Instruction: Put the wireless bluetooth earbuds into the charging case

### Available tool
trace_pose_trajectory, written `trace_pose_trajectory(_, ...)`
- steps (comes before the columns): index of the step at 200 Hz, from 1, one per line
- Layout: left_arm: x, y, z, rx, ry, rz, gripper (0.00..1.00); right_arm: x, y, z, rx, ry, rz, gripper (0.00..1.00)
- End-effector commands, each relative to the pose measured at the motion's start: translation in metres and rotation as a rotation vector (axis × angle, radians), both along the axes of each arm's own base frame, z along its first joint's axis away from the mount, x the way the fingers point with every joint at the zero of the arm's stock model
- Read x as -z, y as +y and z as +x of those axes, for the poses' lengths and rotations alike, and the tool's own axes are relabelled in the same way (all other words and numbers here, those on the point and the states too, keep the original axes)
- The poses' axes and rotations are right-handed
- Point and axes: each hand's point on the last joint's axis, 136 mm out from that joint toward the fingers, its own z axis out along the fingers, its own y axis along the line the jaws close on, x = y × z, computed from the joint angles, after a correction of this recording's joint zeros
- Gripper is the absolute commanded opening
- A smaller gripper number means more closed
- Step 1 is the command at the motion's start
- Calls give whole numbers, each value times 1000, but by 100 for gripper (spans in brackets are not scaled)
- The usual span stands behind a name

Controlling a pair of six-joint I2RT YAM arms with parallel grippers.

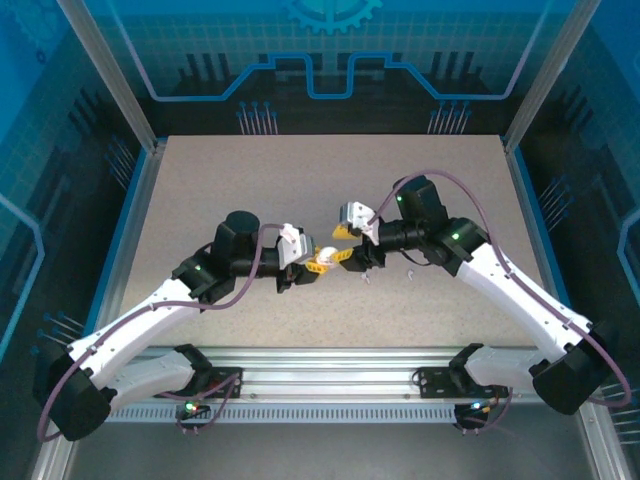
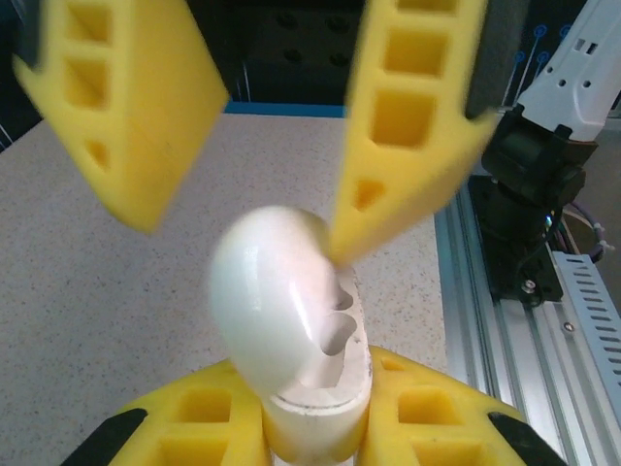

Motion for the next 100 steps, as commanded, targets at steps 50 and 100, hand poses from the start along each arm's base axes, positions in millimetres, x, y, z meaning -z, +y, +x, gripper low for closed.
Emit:
trace_pose_trajectory(50,-11,-3,-13,48,-47,-33,20,-34,-9,10,46,-81,77,51)
trace_pose_trajectory(100,-9,4,13,-114,-41,-33,20,-51,-33,-9,122,-33,121,52)
